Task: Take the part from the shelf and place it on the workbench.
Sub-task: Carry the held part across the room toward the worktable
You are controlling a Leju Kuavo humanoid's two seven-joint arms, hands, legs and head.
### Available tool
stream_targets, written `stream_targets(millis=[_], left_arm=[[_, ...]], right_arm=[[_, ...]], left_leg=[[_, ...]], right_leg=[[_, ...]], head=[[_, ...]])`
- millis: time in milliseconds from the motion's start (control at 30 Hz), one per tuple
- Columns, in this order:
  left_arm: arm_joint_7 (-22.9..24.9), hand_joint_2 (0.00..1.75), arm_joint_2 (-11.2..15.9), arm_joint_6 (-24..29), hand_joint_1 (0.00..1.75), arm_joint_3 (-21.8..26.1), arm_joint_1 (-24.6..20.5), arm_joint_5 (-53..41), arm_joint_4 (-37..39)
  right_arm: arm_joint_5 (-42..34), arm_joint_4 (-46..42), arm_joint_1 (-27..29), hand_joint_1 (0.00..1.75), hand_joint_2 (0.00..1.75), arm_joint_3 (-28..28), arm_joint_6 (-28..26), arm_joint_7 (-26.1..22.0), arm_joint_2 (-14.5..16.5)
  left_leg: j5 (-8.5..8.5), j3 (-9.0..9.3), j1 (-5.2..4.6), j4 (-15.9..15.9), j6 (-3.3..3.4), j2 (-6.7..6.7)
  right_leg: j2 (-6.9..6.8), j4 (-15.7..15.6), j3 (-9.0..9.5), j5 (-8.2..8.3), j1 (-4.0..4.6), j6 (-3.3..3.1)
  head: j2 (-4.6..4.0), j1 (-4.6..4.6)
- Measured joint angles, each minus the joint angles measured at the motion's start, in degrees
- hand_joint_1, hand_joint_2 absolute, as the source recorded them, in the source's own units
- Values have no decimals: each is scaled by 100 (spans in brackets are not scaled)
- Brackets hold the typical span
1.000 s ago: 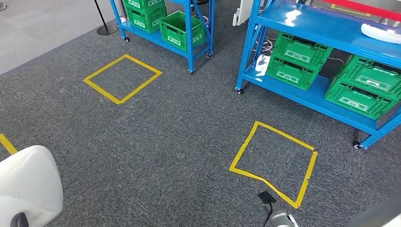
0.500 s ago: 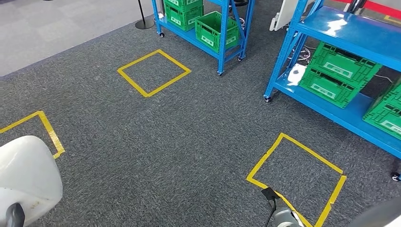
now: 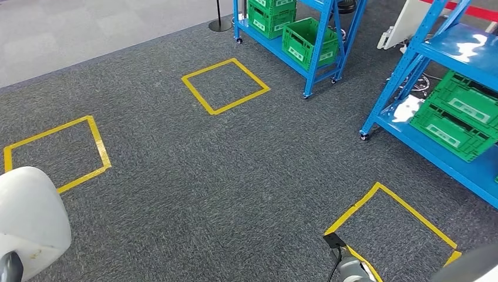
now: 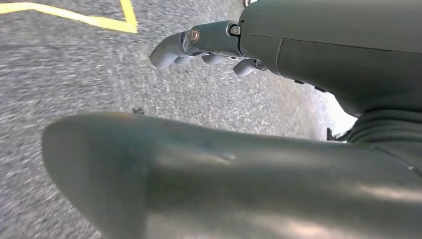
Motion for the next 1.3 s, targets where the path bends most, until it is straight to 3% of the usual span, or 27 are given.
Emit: stream_targets(millis=[33, 100, 167, 200, 233, 267, 333, 400, 467, 533, 600, 667, 700, 733, 767, 833, 900, 967, 1000, 1067, 1133, 1200, 1233, 1300], left_arm=[[29, 175, -9, 22, 175, 4, -1, -25, -38], [93, 175, -47, 65, 175, 8, 16, -92, -113], [168, 175, -80, 87, 175, 9, 70, -175, -165], [195, 175, -87, 91, 175, 9, 100, -207, -192], [211, 175, -88, 95, 175, 11, 124, -228, -220], [219, 175, -88, 99, 175, 14, 141, -240, -253], [226, 175, -81, 103, 175, 23, 155, -257, -315], [219, 175, -65, 110, 175, 33, 184, -255, -381], [210, 175, -37, 119, 175, 55, 241, -234, -440], [206, 175, 16, 124, 175, 91, 297, -214, -496], [201, 175, 69, 128, 175, 121, 333, -204, -543], [200, 175, 97, 130, 175, 133, 380, -201, -567], [199, 175, 112, 130, 175, 136, 411, -200, -574], [198, 175, 133, 131, 175, 138, 436, -198, -582], [196, 175, 157, 135, 175, 145, 455, -197, -595], [179, 175, 203, 160, 175, 174, 480, -186, -640], [155, 175, 235, 190, 175, 210, 516, -170, -694], [140, 175, 265, 201, 175, 247, 572, -162, -736], [131, 175, 279, 204, 175, 270, 608, -161, -757], [110, 175, 294, 210, 175, 309, 650, -156, -796], [97, 175, 296, 213, 175, 321, 678, -150, -809], [85, 175, 297, 217, 175, 324, 740, -146, -809], [75, 175, 299, 220, 175, 329, 779, -142, -815], [52, 175, 309, 229, 175, 349, 843, -121, -853]], right_arm=[[-5, 0, -4, 0, 0, 0, -4, -20, 5], [-19, 0, 10, 0, 0, 0, -23, -54, 3], [-32, 0, 41, 0, 0, 0, -42, -64, -1], [-39, 0, 49, 0, 0, 0, -44, -72, 0], [-44, 0, 50, 0, 0, 0, -41, -82, 4], [-47, 0, 48, 0, 0, 0, -37, -94, 8], [-46, 1, 44, 0, 0, 0, -28, -113, 17], [-38, 2, 38, 0, 0, 0, -13, -100, 31], [-31, 2, 31, 0, 0, 0, 0, -52, 50], [-31, 1, 25, 0, 0, 0, -2, -20, 70], [-31, 0, 40, 0, 0, 0, -8, -24, 88], [-27, 0, 63, 0, 0, 0, -10, -35, 104], [-21, 0, 66, 0, 0, 0, -9, -43, 112], [-13, 0, 64, 0, 0, 0, -8, -55, 121], [-2, 0, 58, 0, 0, 0, -4, -73, 131], [29, 1, 48, 0, 0, 0, 13, -113, 146], [67, 2, 40, 0, 0, 0, 40, -137, 156], [95, 2, 31, 0, 0, 0, 58, -135, 168], [108, 1, 25, 0, 0, 0, 62, -133, 173], [125, 0, 16, 0, 0, 0, 69, -132, 179], [144, 0, 34, 0, 0, 0, 72, -127, 169], [171, 0, 57, 0, 0, 0, 75, -120, 155], [182, 0, 61, 0, 0, 0, 79, -124, 152], [202, 0, 60, 0, 0, 0, 89, -141, 145]], left_leg=[[22, 27, 24, -42, 34, -61], [38, 55, 52, -75, 78, -186], [34, 50, 60, -64, 90, -336], [28, 49, 66, -53, 86, -415], [19, 48, 76, -33, 72, -494], [3, 46, 93, -1, 47, -569], [-46, 14, 115, 87, -33, -712], [-64, -32, 122, 131, -116, -824], [-50, -66, 134, 118, -180, -906], [-154, -152, 128, 272, -228, -729], [-478, -426, 119, 849, -262, -414], [-782, -792, 128, 1575, -284, -290], [-804, -882, 130, 1751, -285, -269], [-713, -864, 130, 1707, -278, -254], [-530, -725, 127, 1431, -261, -223], [-164, -301, 81, 611, -189, 9], [-40, -68, 15, 157, -111, 190], [-40, -51, -6, 104, -60, 98], [-24, -31, 8, 71, -36, 32], [12, 17, 57, 4, 25, -91], [23, 21, 82, -8, 64, -217], [19, 16, 88, 4, 70, -371], [15, 16, 91, 16, 66, -450], [-3, 17, 107, 54, 38, -598]], right_leg=[[130, 136, -45, -91, -7, 24], [466, 743, -332, -386, -18, 52], [587, 1384, -696, -587, -22, 74], [597, 1470, -778, -544, -24, 82], [609, 1327, -749, -389, -31, 91], [656, 991, -618, -164, -46, 105], [868, 313, -322, 121, -78, 126], [971, 71, -215, 142, -70, 83], [856, 46, -199, 155, -52, -15], [743, 14, -166, 173, -57, -108], [622, -5, -151, 175, -45, -168], [478, -6, -152, 160, -24, -194], [408, -5, -148, 150, -17, -199], [340, -5, -138, 139, -12, -201], [276, -5, -119, 124, -7, -196], [161, 0, -67, 81, 8, -167], [64, 0, -30, 46, 17, -111], [-50, -24, 13, 25, 15, -49], [-28, -15, 35, 1, 8, -16], [234, 233, -53, -157, -3, 42], [534, 900, -403, -455, -15, 73], [600, 1483, -755, -597, -16, 90], [609, 1502, -807, -509, -17, 92], [688, 906, -588, -87, -28, 87]], head=[[0, 2], [0, 9], [0, 17], [0, 18], [0, 21], [0, 21], [0, 21], [0, 24], [0, 29], [0, 18], [0, 3], [0, -1], [0, -1], [0, -1], [0, -1], [0, -1], [0, -1], [0, 2], [0, 3], [0, 8], [0, 13], [0, 17], [0, 17], [0, 22]])
